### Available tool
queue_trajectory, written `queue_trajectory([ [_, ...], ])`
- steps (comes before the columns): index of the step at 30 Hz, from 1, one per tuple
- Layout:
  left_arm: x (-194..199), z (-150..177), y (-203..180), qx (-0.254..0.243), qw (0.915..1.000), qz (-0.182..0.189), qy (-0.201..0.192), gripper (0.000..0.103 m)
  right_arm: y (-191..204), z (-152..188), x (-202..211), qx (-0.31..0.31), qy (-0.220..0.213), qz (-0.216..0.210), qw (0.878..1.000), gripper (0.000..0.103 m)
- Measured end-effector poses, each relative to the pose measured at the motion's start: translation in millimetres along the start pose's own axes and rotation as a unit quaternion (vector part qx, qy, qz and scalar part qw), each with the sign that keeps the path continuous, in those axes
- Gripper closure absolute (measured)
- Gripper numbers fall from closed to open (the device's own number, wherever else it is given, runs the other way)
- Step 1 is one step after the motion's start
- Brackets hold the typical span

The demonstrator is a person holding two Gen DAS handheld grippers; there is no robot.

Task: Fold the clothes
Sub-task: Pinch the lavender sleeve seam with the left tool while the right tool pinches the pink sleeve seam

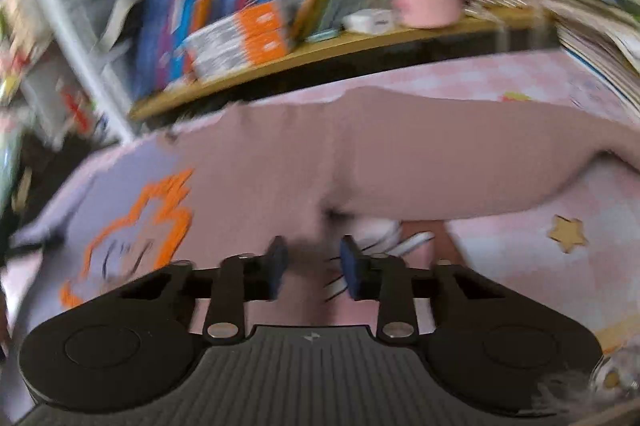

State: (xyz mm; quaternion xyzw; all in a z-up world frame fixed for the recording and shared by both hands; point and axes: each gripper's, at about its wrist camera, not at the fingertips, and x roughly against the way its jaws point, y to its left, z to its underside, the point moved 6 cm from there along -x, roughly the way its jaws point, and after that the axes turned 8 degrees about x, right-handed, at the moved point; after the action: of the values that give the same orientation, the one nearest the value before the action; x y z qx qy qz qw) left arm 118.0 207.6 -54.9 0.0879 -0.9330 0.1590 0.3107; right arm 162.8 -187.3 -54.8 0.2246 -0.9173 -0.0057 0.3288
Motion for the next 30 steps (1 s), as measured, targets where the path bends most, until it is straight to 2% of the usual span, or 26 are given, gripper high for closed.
queue_trajectory([
  [2,0,0,-1,-0.003,1.0,-0.002,0.001,0.093,15,1,-2,0.056,-0.002,0.023,0.998,0.091],
  [4,0,0,-2,-0.006,1.0,-0.004,0.003,0.093,20,1,0,0.086,-0.007,0.033,0.996,0.099],
  [6,0,1,-7,-0.013,0.9998,-0.005,0.012,0.096,11,-1,8,0.083,-0.014,0.044,0.995,0.099],
  [9,2,6,-24,-0.048,0.9985,0.008,0.025,0.096,-8,1,20,0.058,-0.015,0.049,0.997,0.099],
  [12,2,10,-37,-0.071,0.9971,0.013,0.027,0.096,-13,9,26,0.061,-0.011,0.064,0.996,0.099],
  [20,-4,7,-34,-0.028,0.9986,0.036,0.026,0.096,-25,8,30,0.038,-0.028,0.075,0.996,0.099],
  [24,-5,8,-41,-0.036,0.9983,0.037,0.026,0.096,-33,8,32,0.025,-0.029,0.081,0.996,0.099],
  [26,-2,10,-40,-0.036,0.9984,0.034,0.025,0.091,-39,7,34,0.008,-0.032,0.07,0.997,0.098],
  [28,5,12,-37,-0.038,0.9986,0.028,0.021,0.081,-45,5,37,-0.014,-0.037,0.058,0.998,0.097],
  [29,11,15,-35,-0.042,0.9987,0.022,0.018,0.071,-48,5,38,-0.021,-0.039,0.056,0.997,0.096],
  [30,16,18,-34,-0.046,0.9987,0.018,0.015,0.068,-51,5,39,-0.027,-0.041,0.055,0.997,0.093],
])
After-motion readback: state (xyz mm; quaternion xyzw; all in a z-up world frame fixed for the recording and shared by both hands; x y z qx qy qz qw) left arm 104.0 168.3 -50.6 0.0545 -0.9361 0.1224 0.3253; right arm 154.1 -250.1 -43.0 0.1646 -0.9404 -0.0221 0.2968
